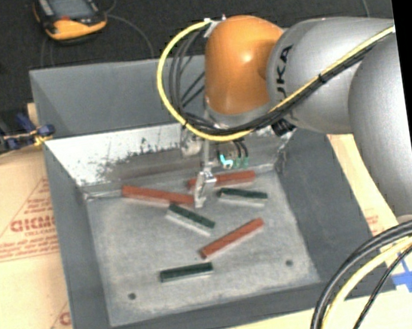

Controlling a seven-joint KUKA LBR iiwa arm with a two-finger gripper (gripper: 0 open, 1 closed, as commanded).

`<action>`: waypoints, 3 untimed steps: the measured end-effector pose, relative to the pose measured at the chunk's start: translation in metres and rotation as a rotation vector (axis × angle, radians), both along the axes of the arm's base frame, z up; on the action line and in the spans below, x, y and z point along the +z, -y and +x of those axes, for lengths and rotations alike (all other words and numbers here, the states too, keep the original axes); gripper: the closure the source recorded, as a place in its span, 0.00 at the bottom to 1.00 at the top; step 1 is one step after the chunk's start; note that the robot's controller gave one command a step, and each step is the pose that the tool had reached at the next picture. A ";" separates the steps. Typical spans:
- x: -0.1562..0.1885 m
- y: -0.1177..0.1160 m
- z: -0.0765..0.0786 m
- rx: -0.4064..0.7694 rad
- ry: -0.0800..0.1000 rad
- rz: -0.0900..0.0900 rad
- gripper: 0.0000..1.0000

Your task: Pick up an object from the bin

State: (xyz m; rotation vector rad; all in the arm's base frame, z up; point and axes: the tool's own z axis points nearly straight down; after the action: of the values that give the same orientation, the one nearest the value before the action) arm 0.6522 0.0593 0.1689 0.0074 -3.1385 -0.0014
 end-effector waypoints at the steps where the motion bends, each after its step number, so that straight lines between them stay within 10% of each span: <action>1: 0.005 0.000 0.002 -0.001 0.008 0.000 0.00; 2: -0.080 -0.002 0.006 0.066 0.011 0.001 1.00; 3: -0.080 -0.002 0.006 0.065 0.011 0.002 1.00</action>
Offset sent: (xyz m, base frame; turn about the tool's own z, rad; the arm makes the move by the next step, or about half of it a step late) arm -0.0031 0.0020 -0.0989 -0.0675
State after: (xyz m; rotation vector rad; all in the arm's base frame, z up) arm 0.6578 0.0614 0.0892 0.1106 -3.1474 -0.0037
